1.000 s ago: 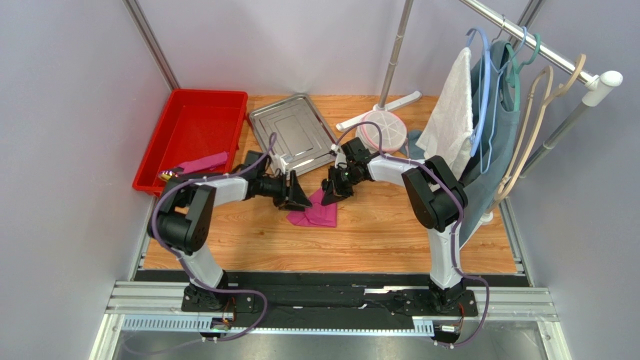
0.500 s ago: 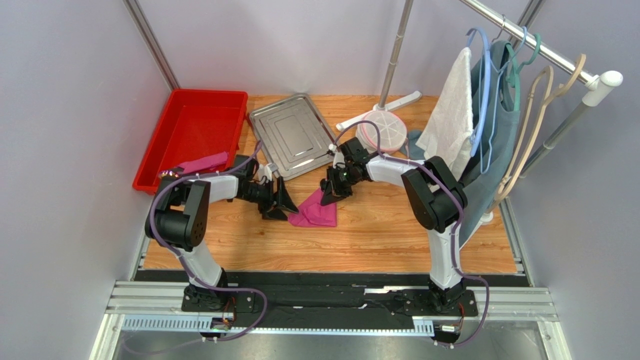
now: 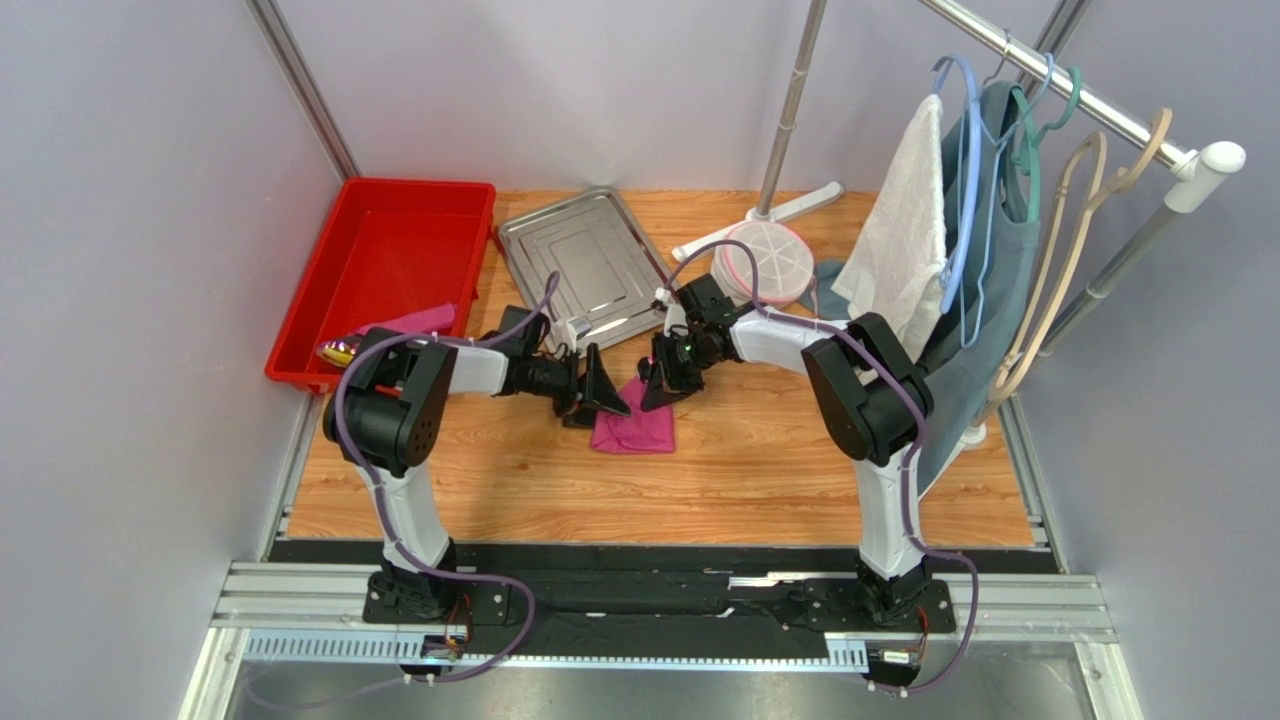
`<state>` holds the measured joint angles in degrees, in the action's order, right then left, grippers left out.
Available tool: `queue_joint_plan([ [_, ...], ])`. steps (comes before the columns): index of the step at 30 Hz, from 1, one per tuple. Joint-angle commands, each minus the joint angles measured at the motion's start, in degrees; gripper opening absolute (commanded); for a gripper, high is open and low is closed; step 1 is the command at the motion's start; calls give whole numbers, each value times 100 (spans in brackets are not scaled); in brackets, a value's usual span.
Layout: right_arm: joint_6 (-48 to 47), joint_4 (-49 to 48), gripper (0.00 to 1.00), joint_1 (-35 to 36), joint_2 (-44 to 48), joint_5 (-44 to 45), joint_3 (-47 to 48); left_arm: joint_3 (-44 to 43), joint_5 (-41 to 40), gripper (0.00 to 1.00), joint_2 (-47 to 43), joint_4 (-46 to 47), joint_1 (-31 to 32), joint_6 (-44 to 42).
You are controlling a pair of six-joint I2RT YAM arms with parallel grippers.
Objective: Place the utensils on the paper napkin and roll it up
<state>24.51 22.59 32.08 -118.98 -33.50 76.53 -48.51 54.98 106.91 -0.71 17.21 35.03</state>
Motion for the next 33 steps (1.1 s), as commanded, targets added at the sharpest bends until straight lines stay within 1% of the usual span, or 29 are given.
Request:
queue_joint_plan([
  [1,-298,97,0,44,-354,810,-59,-325,-418,70,303,818,177,109],
  [4,-298,88,0,44,-363,836,-68,-431,-357,70,514,976,291,233],
  [6,-289,88,0,44,-389,845,-68,-475,-287,67,646,994,300,285],
  [8,-272,96,0,44,-389,853,-94,-493,-199,65,594,749,283,154],
  [10,-263,97,0,36,-381,880,-103,-326,-172,64,445,458,248,-39],
  [16,-236,88,0,44,-398,889,-121,122,-32,62,-12,-332,-296,-338],
  [17,-219,79,0,44,-398,889,-121,140,-14,61,-100,-542,-341,-486],
  [19,-193,53,0,44,-398,897,-130,193,30,60,-188,-632,-403,-541],
  [22,-166,35,0,44,-389,898,-139,175,91,54,-276,-650,-412,-471],
  [23,-140,35,0,44,-389,906,-139,167,100,47,-302,-580,-412,-375],
  [25,-114,26,0,36,-389,906,-147,140,83,38,-399,-544,-403,-304],
  [26,-105,18,0,44,-381,906,-147,140,92,31,-460,-457,-394,-190],
  [27,-105,17,0,44,-380,898,-156,123,83,28,-513,-465,-368,-180],
  [29,-96,0,0,44,-380,897,-174,70,-13,24,-733,-535,-245,-206],
  [33,-78,0,0,36,-372,915,-182,-61,-93,19,-927,-500,45,-145],
])
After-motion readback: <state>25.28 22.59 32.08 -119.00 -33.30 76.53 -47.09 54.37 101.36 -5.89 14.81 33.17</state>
